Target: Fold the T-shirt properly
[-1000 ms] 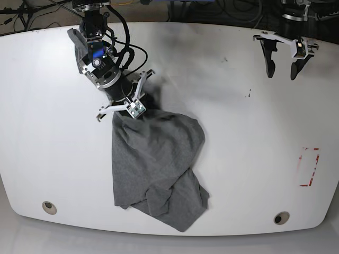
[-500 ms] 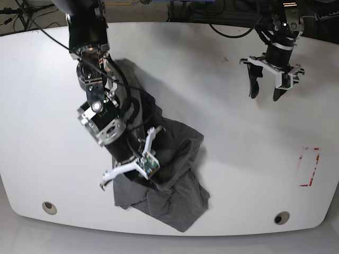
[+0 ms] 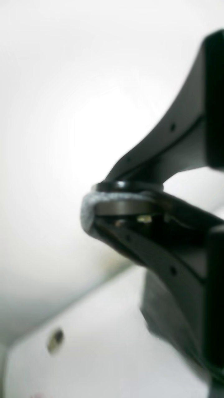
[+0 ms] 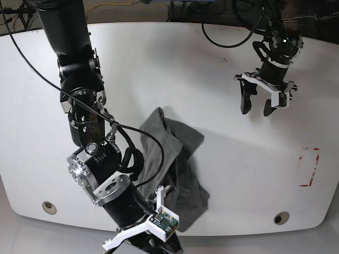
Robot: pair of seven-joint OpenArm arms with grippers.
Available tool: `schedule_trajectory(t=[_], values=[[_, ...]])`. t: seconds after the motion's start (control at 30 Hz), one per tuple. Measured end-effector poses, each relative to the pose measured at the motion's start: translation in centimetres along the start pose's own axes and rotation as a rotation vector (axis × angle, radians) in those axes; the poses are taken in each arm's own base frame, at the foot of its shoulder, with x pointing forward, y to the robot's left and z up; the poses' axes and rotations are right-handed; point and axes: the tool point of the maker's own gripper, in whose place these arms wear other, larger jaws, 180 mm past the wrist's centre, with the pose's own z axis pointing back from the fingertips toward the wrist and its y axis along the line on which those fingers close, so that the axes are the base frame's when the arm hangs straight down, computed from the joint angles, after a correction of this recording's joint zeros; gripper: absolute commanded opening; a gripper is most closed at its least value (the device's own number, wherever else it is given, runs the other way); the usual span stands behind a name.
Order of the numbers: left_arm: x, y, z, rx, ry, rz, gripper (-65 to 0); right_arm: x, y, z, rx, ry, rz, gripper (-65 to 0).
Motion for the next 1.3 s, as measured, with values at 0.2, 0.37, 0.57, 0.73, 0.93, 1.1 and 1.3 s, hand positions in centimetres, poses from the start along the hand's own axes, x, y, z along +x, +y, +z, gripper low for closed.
schedule_trajectory(t=[0.2,0.37,0.57,0.73,0.93,1.1,1.3], values=[[-0.7,0.6,-2.8,-0.016,0.045,0.070,-26.7,2.4,0.1,-0.6,0.017,-0.054,0.047,-65.0],[-3.9,-0.7,-6.1,-0.063,0.150,0.102,-26.7,3.1,-0.3,-0.7,0.010,-0.070,0.062,-65.0],[-5.1,-3.3,-9.3,-0.139,0.198,0.125,-26.7,3.0,-0.5,-0.7,0.007,-0.065,0.066,-65.0],[-5.2,-4.4,-11.1,-0.169,0.221,0.118,-26.7,3.0,-0.4,-0.7,0.009,-0.064,0.062,-65.0],[-4.8,-5.0,-13.2,-0.174,0.199,0.160,-26.7,2.8,-0.3,-0.7,0.011,-0.062,0.060,-65.0],[-5.4,-6.0,-14.7,-0.196,0.235,0.163,-26.7,2.8,-0.4,-0.7,0.007,-0.059,0.063,-65.0],[-5.6,-7.7,-15.8,-0.235,0.241,0.158,-26.7,2.7,-0.4,-0.7,0.008,-0.059,0.063,-65.0]])
